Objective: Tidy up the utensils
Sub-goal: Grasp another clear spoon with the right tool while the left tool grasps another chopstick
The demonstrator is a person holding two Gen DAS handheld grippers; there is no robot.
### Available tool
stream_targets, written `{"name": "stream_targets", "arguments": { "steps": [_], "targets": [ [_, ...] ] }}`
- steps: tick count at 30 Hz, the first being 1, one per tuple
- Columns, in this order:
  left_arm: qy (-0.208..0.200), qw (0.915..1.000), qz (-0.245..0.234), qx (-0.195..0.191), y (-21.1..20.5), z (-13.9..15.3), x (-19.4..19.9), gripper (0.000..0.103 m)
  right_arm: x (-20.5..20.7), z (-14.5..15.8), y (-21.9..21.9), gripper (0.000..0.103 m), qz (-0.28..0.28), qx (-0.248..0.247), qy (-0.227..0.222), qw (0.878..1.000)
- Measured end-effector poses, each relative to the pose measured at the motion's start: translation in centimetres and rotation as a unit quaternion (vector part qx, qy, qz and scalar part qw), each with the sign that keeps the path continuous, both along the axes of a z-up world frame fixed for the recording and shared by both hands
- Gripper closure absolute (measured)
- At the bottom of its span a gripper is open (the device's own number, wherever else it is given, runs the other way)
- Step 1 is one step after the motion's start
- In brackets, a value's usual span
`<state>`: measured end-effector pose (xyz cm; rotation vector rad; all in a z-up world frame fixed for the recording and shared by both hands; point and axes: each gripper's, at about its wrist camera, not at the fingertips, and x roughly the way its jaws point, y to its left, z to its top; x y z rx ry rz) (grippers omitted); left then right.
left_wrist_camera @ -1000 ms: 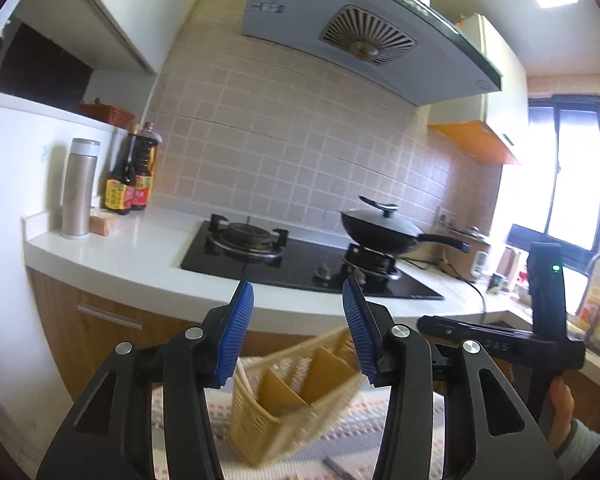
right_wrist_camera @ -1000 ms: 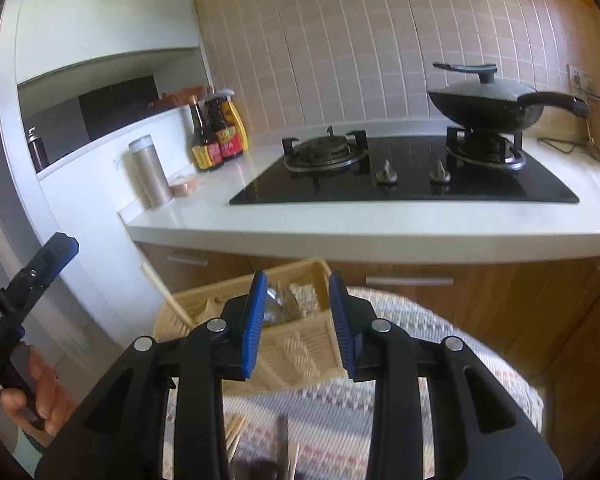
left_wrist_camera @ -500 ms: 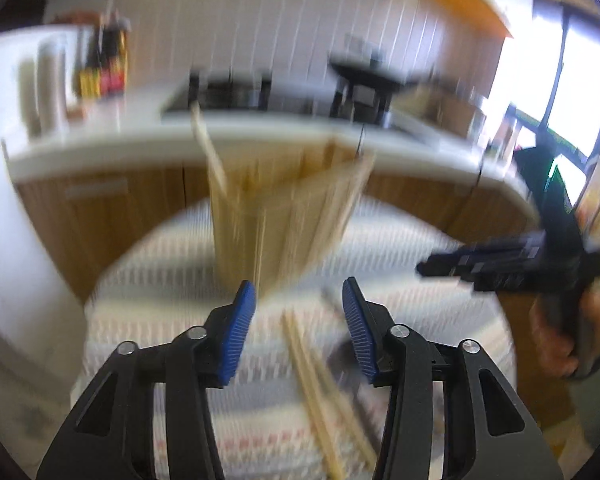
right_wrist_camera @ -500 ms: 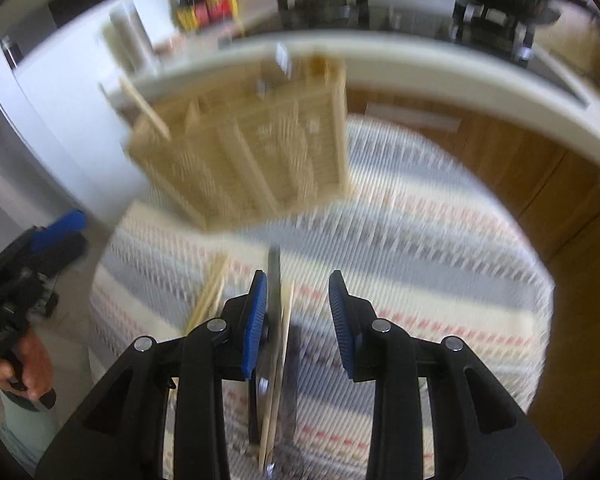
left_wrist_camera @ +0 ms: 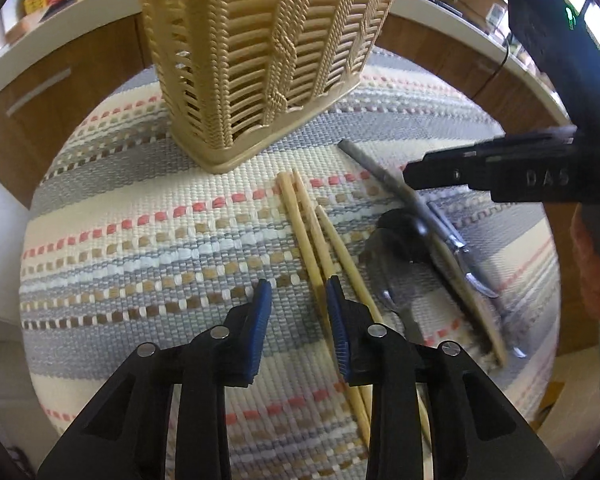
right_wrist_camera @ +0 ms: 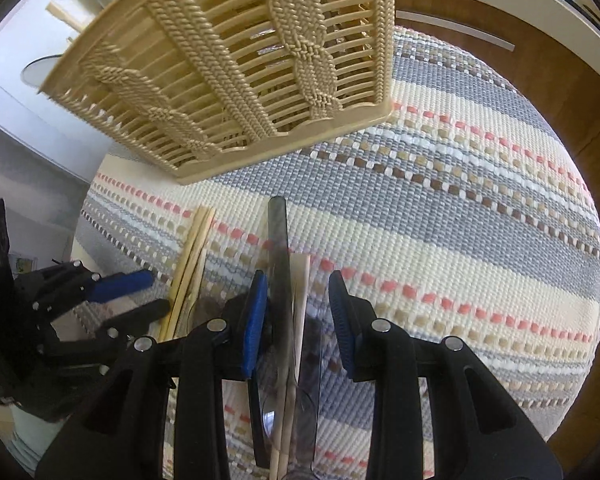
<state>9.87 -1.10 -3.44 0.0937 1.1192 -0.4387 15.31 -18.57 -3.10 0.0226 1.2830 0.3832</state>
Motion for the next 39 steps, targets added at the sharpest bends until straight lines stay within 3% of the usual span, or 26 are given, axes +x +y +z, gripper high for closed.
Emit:
{"name": "stream_targets", "arguments": {
  "steps": [6,15,17,19,21,22,27,29,33,37,39],
  "targets": [
    [0.003,0.9991,-0.010,0.041,-1.6,-0.1,0.4,0.077,1.3,-0.5,1.2,0.074,0.005,-0.007,0.010,1.000],
    [0.006,0.9979,-0.014,0.062,-4.1,-0.1,2.2,0.076,1.1,-0.9,4.1,0.074,0.025,-0.027,-0.005,0.999],
    [0.004,0.9977,-0.014,0.066,-4.4,-0.2,2.3,0.076,0.7,-0.8,4.5,0.080,0.035,-0.026,-0.005,0.999],
    [0.004,0.9978,-0.013,0.065,-4.6,-0.3,2.3,0.079,0.6,-1.0,4.8,0.082,0.045,-0.022,0.003,0.999],
    [0.004,0.9981,-0.014,0.060,-4.7,-0.3,2.3,0.095,0.5,-1.3,5.3,0.085,0.047,-0.031,0.002,0.998],
    [0.003,0.9981,-0.013,0.060,-4.6,-0.3,2.2,0.098,0.5,-1.4,5.7,0.085,0.049,-0.036,0.000,0.998],
    [0.000,0.9983,0.003,0.057,-2.8,0.0,1.5,0.099,0.8,-2.0,7.6,0.085,0.054,-0.049,0.001,0.997],
    [0.004,0.9985,0.008,0.054,-1.8,-0.1,1.5,0.099,0.8,-1.9,8.0,0.085,0.067,-0.042,0.010,0.997],
    [0.020,0.9993,0.007,0.032,-0.7,0.0,1.7,0.097,0.9,-2.8,10.2,0.085,0.075,-0.082,0.010,0.994],
    [0.028,0.9986,-0.014,0.042,-1.1,0.1,1.5,0.084,1.0,-3.0,10.9,0.085,0.092,-0.093,0.030,0.991],
    [0.027,0.9978,-0.018,0.058,-1.7,0.0,1.5,0.084,0.9,-3.1,11.1,0.085,0.098,-0.107,0.033,0.989]
  ]
}}
